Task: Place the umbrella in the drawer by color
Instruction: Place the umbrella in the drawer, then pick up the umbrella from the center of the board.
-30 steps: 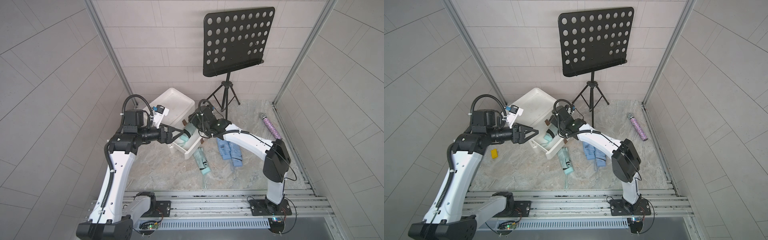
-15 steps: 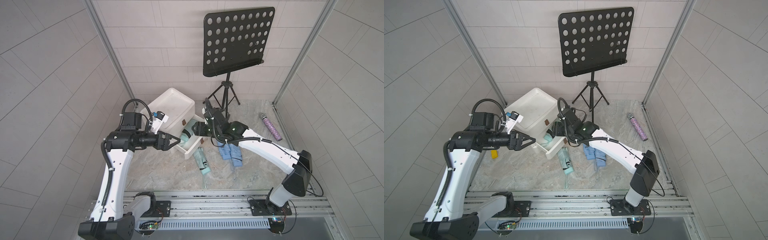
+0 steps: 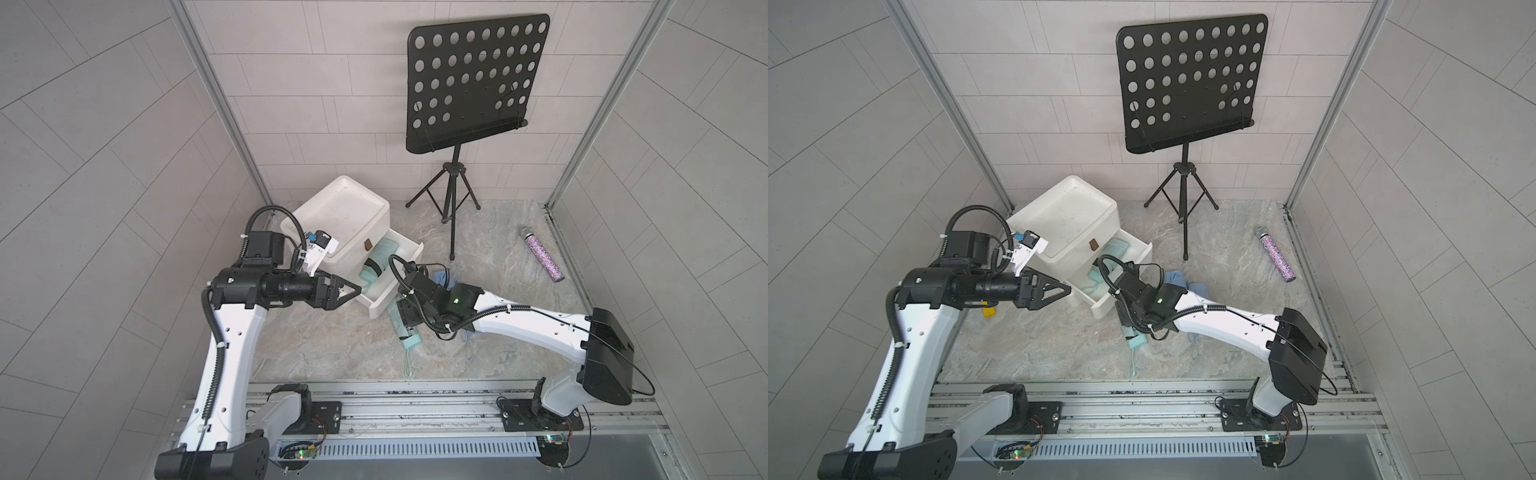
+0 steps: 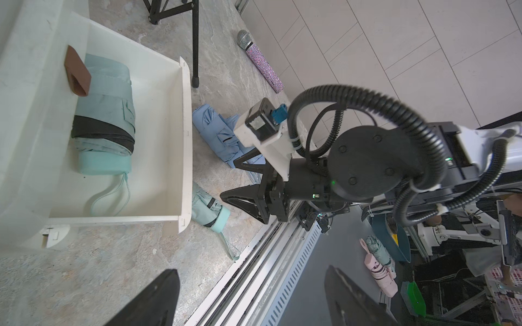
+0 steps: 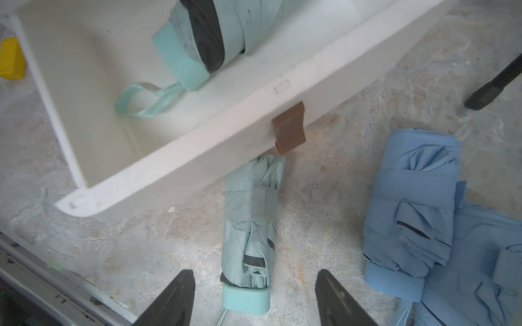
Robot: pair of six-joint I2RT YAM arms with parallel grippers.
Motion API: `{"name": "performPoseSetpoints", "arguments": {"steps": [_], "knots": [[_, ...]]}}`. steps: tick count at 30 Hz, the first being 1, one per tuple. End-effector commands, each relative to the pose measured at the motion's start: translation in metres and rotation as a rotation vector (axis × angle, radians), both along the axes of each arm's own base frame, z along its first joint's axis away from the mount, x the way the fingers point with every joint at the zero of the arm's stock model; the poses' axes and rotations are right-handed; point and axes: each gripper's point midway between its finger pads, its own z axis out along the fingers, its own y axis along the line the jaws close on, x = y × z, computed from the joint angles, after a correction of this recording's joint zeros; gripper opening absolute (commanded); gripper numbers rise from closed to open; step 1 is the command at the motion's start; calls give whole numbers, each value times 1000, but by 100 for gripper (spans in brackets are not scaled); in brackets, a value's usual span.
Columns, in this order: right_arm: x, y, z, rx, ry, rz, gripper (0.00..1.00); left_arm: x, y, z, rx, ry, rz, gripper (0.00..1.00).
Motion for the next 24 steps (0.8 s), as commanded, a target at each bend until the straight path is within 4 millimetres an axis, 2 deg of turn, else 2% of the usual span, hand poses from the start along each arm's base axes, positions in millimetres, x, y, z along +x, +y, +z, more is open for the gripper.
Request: {"name": "performPoseSetpoints", "arguments": {"steps": [1,15,24], "knots": [[7,4,-19,0,-24,-22,71,0,0,0,-12,-12,1,87],[8,24,-73,108,27,-58,72,5,3,-8,4,-8,25,87],[13,11,-99,61,66,-141,73,9,3,-7,-1,-9,31,87]]}}
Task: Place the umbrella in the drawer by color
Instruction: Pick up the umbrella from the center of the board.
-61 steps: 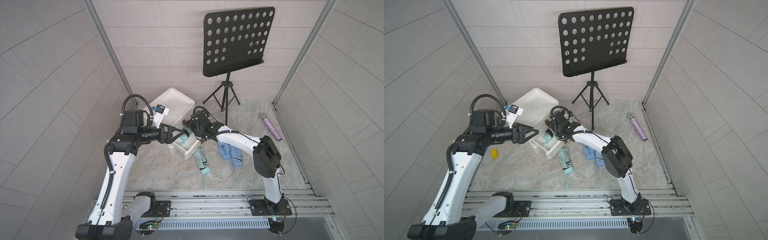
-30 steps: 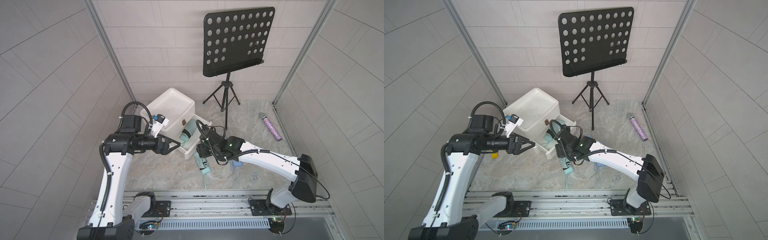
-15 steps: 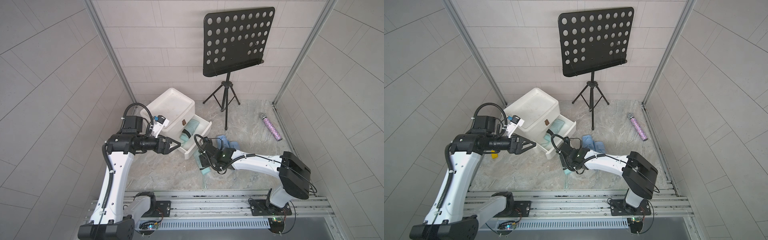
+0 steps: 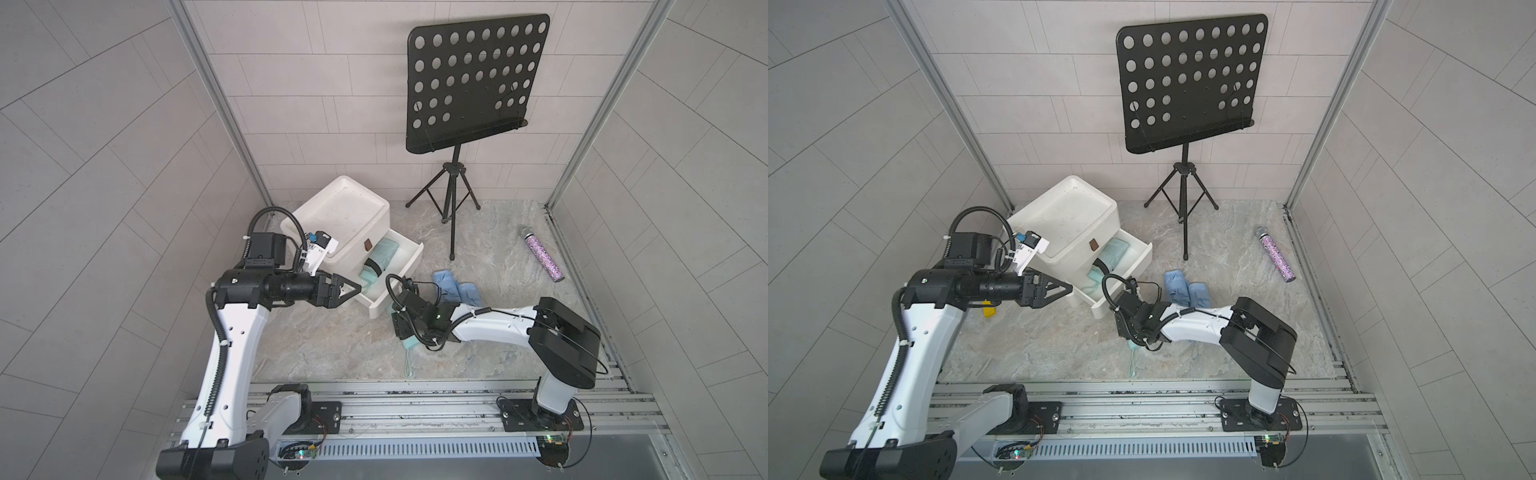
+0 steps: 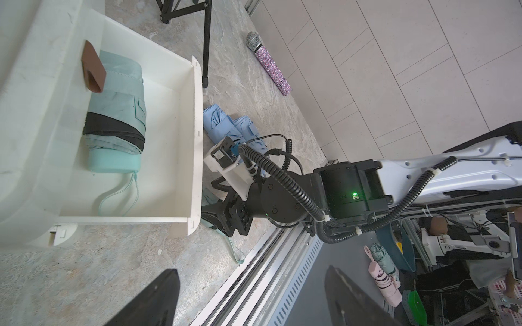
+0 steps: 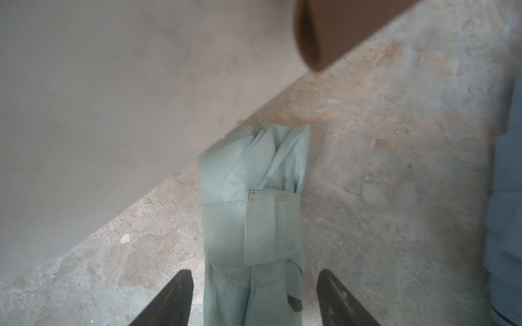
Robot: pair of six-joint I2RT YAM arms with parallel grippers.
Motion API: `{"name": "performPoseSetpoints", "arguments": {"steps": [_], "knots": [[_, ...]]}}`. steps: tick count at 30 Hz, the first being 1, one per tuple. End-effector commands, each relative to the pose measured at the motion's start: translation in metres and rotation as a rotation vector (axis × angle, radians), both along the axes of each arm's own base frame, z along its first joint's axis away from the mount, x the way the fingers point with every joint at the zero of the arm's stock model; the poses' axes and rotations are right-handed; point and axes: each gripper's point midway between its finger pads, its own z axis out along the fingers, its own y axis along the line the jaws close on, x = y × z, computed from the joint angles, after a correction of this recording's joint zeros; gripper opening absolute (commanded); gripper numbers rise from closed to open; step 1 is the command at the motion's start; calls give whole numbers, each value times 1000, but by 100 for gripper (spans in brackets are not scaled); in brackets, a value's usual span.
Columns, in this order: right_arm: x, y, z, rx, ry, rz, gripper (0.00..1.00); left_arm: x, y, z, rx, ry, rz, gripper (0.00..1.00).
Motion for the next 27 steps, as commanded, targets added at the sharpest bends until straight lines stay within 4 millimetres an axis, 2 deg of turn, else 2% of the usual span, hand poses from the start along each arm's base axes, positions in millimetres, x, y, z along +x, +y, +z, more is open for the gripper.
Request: {"name": "performPoseSetpoints", "arguments": {"steps": [1,9,16,19,24,27], "knots": [[4,-9,-11,-14,18,-59,73,1,0,2,-6,-19,1,87],[3,-9,-30,-20,56,-69,73,4,0,2,-10,-15,4,87],[1,-5,-38,18,83,-65,70,6,1,1,-9,-14,11,87],[0,-5,-40,27,89,-61,65,6,1,1,-7,-15,11,87],[-4,-10,-34,41,90,-62,42,7,1,1,-8,-15,14,87],[-10,-18,-25,44,91,-64,33,8,1,2,-10,-18,14,87]]}}
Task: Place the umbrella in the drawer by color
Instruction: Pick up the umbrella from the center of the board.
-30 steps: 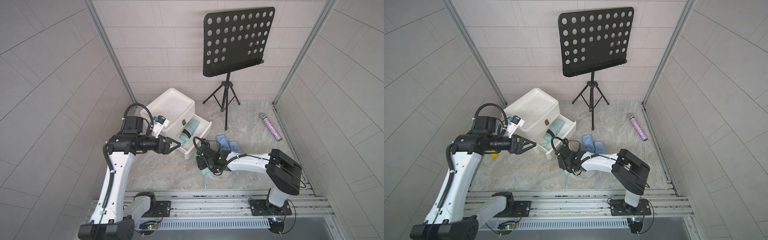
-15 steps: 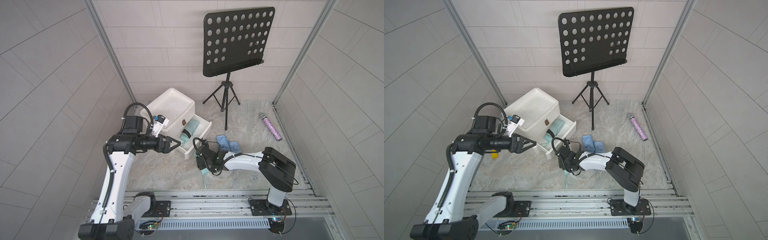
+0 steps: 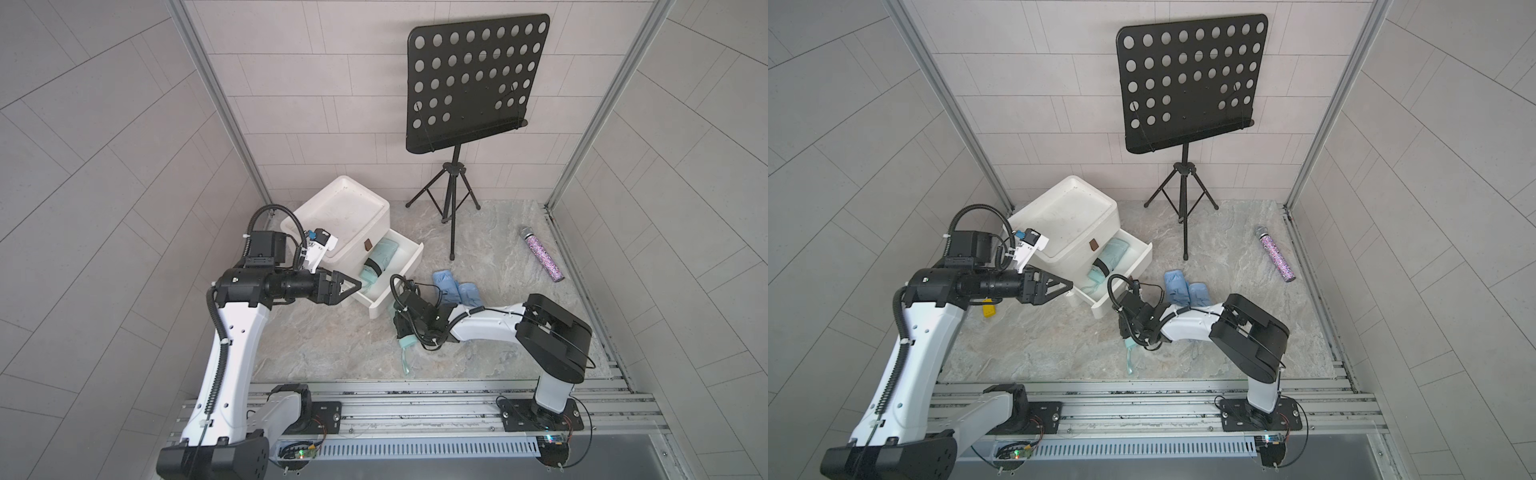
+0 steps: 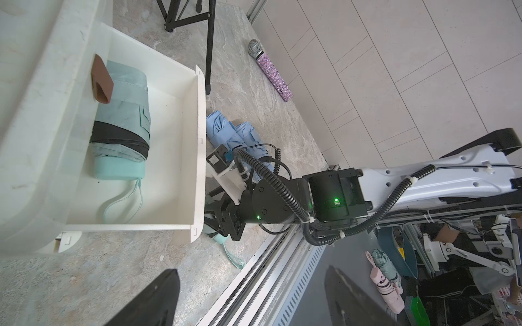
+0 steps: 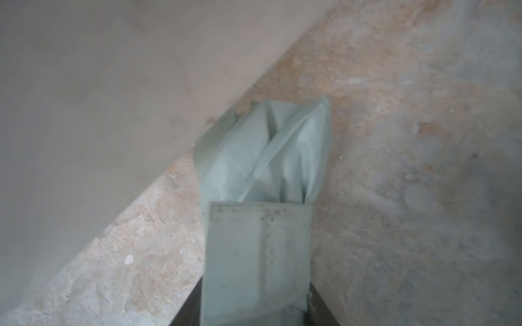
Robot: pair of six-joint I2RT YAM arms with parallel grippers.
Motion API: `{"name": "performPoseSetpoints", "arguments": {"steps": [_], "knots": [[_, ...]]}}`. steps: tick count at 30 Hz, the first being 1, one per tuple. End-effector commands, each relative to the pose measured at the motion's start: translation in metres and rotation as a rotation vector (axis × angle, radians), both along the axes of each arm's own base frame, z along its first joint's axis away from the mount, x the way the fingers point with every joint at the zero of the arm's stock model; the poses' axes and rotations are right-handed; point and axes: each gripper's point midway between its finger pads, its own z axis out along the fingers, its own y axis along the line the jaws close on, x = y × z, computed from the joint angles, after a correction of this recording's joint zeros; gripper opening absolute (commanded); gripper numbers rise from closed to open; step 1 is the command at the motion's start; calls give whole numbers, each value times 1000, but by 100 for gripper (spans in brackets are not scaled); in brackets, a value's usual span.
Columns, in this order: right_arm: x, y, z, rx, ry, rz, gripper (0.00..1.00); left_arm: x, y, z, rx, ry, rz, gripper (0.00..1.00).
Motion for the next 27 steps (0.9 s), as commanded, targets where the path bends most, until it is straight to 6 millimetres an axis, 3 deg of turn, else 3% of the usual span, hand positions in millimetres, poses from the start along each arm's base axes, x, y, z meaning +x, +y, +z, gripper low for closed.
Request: {"name": "performPoseSetpoints", "arguments": {"steps": [1,9,13,22,25,27], "knots": [[-15,-27,-6,-66,45,-16,31,2,1,1,-6,-6,1,87],[-40,-62,12,-77,58,-31,25,3,0,6,-13,-13,-2,87],[-42,-75,32,-65,24,-46,21,6,-2,13,-24,-12,-11,87],[-23,-87,100,38,-71,-79,18,17,-9,38,-96,-13,-42,87],[-12,-91,130,89,-123,-100,18,20,-12,47,-110,-18,-50,88],[-2,-90,162,131,-172,-100,18,23,-17,54,-118,-25,-57,88]]}}
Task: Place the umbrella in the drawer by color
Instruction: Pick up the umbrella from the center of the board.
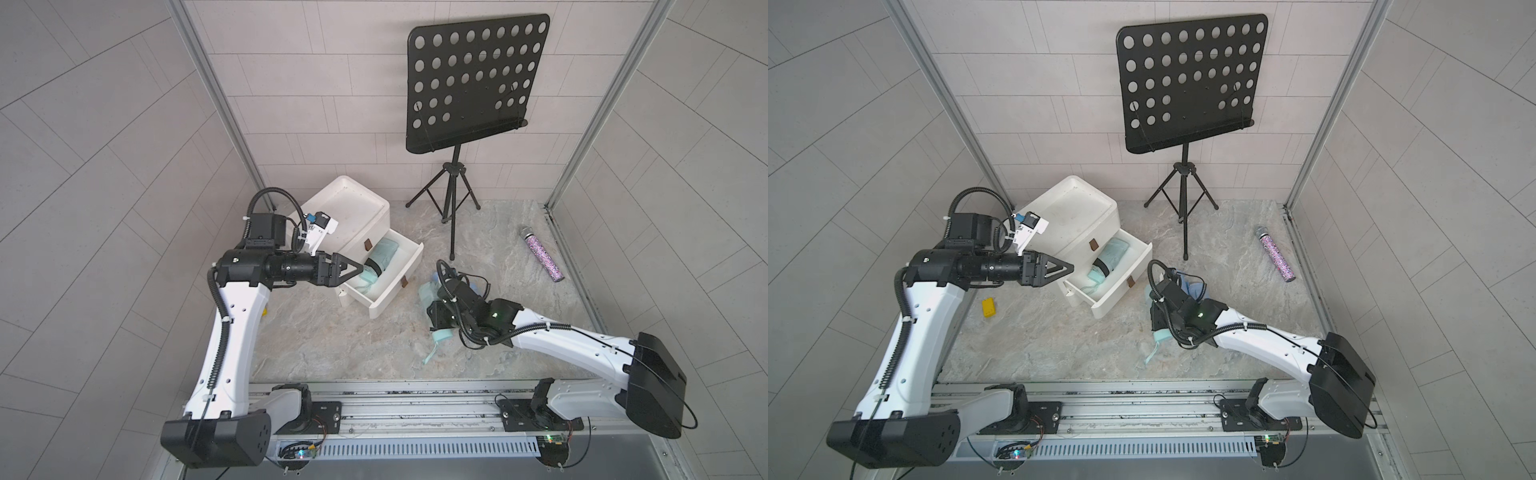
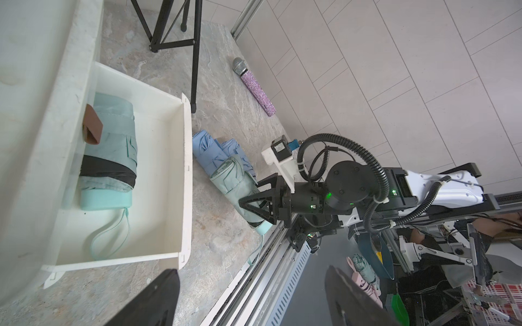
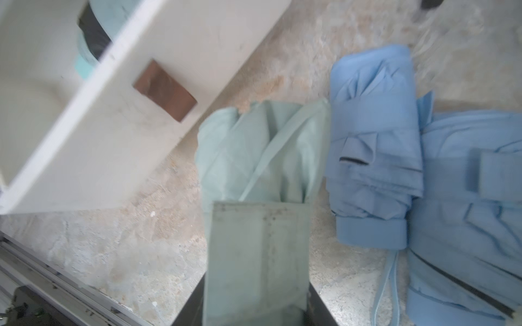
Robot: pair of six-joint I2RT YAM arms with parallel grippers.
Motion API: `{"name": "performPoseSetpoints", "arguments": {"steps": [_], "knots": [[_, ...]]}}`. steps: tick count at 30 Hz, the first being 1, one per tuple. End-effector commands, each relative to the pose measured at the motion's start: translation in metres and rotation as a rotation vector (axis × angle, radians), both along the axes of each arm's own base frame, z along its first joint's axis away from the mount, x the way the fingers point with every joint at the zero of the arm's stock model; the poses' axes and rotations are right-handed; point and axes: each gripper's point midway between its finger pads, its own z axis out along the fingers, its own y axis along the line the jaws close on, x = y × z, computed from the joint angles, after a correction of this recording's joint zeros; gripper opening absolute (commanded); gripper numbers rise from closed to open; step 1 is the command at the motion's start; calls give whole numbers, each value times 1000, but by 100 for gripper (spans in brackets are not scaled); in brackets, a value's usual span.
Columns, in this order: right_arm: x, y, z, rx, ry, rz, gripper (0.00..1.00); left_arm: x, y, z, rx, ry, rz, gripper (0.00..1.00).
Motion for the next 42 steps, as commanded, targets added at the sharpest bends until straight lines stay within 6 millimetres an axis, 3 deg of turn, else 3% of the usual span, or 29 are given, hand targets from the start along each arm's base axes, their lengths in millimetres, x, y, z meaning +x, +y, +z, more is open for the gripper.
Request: {"name": "performPoseSetpoints", "arguments": {"steps": [1,9,14,18,24,30,42], "knots": [[19,2,64,74,-120,-7,18,1,-11,22,-37,-35,-28,88],[59,34,167,292,-239,28,18,13,-48,25,-22,-50,-73,88],[77,57,211,505,-282,32,18,28,-57,16,-51,-19,-78,88],[84,72,233,658,-297,43,18,41,-65,23,-107,1,-80,88],[89,78,254,820,-318,35,19,54,-67,25,-114,-24,-39,88],[93,83,267,910,-313,40,19,52,-76,16,-108,-11,-58,88],[98,99,262,998,-270,76,20,55,-86,17,-116,-18,-66,87]]}}
